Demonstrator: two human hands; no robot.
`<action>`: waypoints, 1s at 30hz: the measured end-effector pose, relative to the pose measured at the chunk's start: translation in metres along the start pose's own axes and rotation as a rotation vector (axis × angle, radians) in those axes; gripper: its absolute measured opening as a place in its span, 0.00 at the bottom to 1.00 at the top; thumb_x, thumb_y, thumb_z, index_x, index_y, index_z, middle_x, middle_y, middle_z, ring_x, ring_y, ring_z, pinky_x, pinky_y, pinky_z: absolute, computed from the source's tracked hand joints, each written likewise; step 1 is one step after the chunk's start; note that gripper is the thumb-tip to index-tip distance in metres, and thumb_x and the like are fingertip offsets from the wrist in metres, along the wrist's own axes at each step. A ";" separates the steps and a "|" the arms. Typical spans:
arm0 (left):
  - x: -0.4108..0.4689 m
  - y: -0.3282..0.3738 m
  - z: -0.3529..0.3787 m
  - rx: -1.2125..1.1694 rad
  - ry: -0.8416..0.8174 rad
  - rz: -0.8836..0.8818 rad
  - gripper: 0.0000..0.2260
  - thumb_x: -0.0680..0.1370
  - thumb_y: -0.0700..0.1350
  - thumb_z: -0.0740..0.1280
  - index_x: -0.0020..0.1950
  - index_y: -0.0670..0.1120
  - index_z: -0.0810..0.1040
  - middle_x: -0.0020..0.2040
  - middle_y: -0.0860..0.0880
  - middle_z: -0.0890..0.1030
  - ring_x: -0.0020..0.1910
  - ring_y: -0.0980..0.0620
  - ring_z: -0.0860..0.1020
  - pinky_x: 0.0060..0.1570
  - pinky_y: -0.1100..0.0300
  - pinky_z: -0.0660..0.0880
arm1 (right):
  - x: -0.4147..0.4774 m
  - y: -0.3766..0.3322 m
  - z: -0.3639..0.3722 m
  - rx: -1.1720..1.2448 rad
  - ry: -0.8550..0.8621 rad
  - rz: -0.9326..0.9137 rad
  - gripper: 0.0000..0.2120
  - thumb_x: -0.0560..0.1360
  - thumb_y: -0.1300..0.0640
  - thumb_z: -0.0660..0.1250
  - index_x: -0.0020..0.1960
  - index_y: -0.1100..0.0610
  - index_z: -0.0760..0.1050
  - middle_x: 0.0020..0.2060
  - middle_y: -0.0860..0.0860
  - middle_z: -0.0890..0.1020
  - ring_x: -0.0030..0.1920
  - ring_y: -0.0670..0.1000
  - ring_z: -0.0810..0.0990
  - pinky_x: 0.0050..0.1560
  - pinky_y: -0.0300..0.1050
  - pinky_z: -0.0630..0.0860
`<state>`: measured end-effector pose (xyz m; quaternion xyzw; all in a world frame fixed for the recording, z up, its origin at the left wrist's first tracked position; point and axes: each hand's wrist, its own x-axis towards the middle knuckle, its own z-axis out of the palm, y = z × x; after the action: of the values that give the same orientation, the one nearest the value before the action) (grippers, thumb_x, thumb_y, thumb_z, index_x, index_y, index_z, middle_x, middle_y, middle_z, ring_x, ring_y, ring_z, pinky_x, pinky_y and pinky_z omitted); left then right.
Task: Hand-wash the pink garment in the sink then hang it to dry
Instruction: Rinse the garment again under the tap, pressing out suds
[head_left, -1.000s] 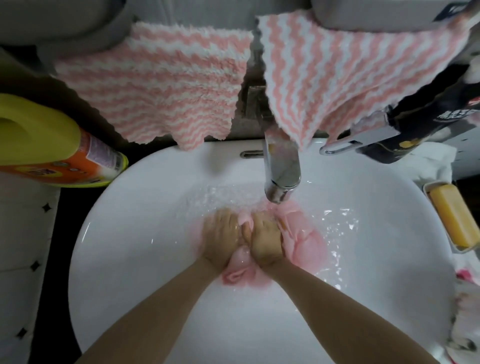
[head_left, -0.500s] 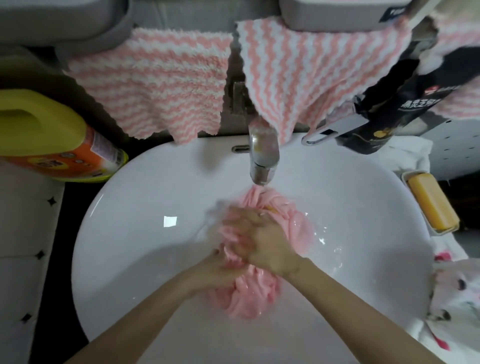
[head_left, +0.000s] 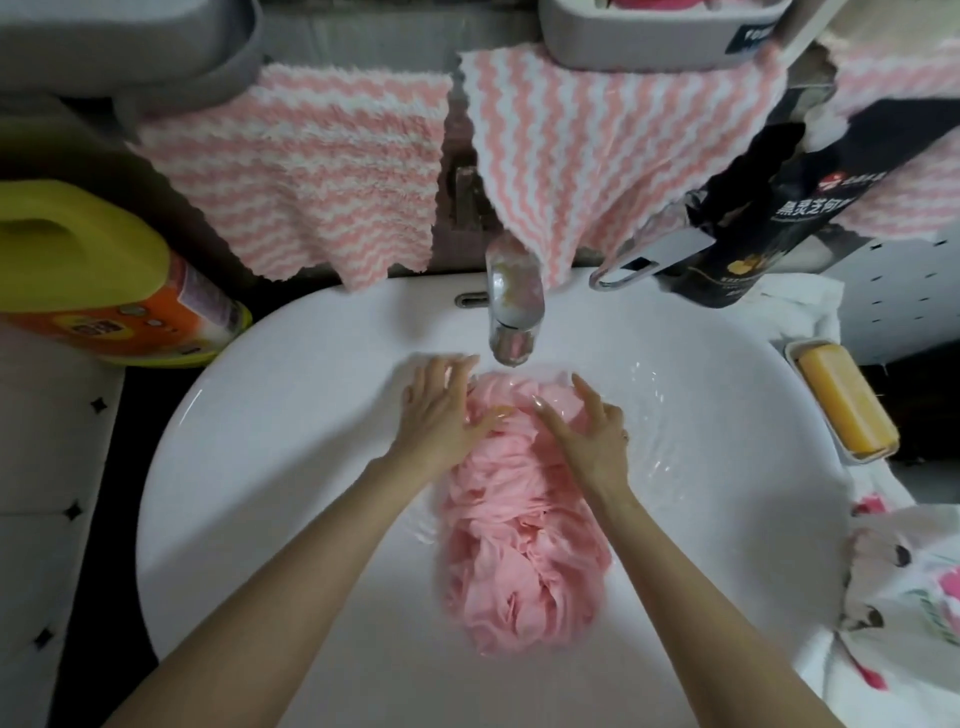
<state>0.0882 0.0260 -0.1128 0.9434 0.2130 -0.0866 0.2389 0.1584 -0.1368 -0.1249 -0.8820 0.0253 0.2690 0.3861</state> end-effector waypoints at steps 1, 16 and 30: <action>0.010 0.003 0.007 -0.015 -0.050 0.044 0.32 0.74 0.61 0.64 0.73 0.48 0.61 0.67 0.46 0.64 0.68 0.44 0.61 0.66 0.50 0.61 | 0.002 -0.004 0.008 0.003 -0.016 0.026 0.36 0.67 0.32 0.68 0.71 0.43 0.65 0.60 0.54 0.71 0.59 0.56 0.72 0.64 0.52 0.68; -0.094 -0.032 0.015 -0.544 -0.001 -0.026 0.21 0.68 0.68 0.61 0.40 0.51 0.73 0.47 0.66 0.71 0.47 0.54 0.75 0.48 0.57 0.74 | -0.045 0.021 -0.047 -0.332 -0.139 0.023 0.19 0.75 0.40 0.62 0.37 0.55 0.76 0.37 0.51 0.78 0.43 0.56 0.76 0.44 0.46 0.70; -0.072 0.007 0.097 -0.279 0.356 -0.092 0.24 0.73 0.60 0.64 0.60 0.43 0.73 0.55 0.47 0.77 0.57 0.46 0.74 0.57 0.50 0.71 | -0.027 0.038 0.042 -0.607 0.121 -0.639 0.17 0.68 0.52 0.55 0.56 0.50 0.71 0.52 0.56 0.77 0.44 0.60 0.76 0.38 0.51 0.73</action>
<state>0.0207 -0.0532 -0.1752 0.8909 0.3047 0.1006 0.3214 0.1070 -0.1390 -0.1605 -0.9331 -0.3063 0.0790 0.1711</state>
